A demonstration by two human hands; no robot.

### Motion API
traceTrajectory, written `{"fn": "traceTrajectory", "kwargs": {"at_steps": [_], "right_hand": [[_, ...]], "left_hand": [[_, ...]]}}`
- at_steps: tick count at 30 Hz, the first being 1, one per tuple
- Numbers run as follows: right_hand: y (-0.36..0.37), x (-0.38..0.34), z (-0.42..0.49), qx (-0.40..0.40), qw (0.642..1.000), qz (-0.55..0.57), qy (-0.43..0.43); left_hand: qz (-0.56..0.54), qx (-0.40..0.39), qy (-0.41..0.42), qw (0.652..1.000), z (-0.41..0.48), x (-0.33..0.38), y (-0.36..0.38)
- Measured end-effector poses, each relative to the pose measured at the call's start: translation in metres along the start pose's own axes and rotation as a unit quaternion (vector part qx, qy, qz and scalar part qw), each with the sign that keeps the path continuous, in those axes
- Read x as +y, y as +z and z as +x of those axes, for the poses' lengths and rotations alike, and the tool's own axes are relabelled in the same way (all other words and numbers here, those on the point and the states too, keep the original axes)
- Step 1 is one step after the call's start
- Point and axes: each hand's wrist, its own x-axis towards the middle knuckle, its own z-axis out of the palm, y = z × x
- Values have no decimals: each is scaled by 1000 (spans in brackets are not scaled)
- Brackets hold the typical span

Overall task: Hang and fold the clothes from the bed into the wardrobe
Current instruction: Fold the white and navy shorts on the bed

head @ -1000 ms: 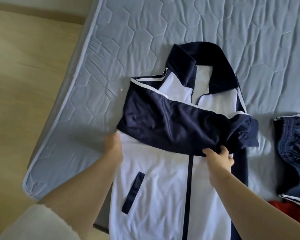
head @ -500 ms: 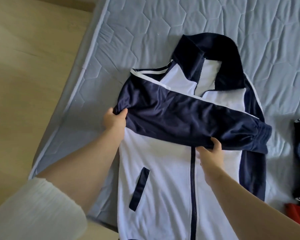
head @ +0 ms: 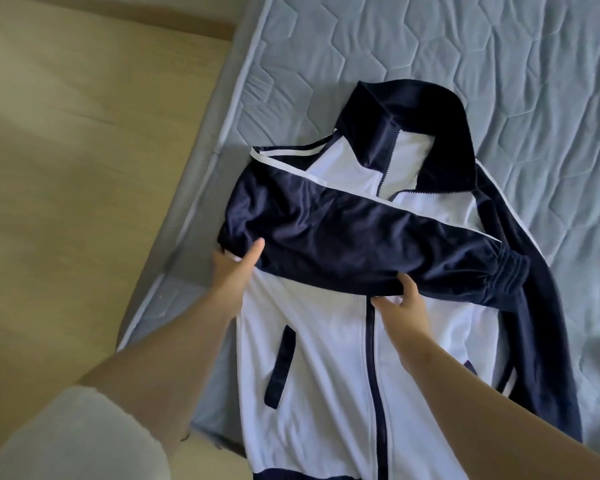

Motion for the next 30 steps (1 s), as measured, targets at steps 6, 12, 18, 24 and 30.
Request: {"fn": "traceTrajectory", "kwargs": {"at_steps": [6,12,18,24,30], "right_hand": [[10,20,-7,-37,998,-48,-11],[14,39,-14,-65,993,-100,-27],[16,50,-24,-79,988,-129,-42],[15,59,-37,-103,980,-166,-27],[11,66,-56,-127,974,-188,-6]], "left_hand": [[76,-161,-90,980,-34,-60,-27],[145,-236,-118,953,-61,-112,-53],[144,-203,-162,955,-91,-148,-67],[233,-107,-100,961,-115,-167,-74],[308,-38,-50,949,-119,-181,-118]]}}
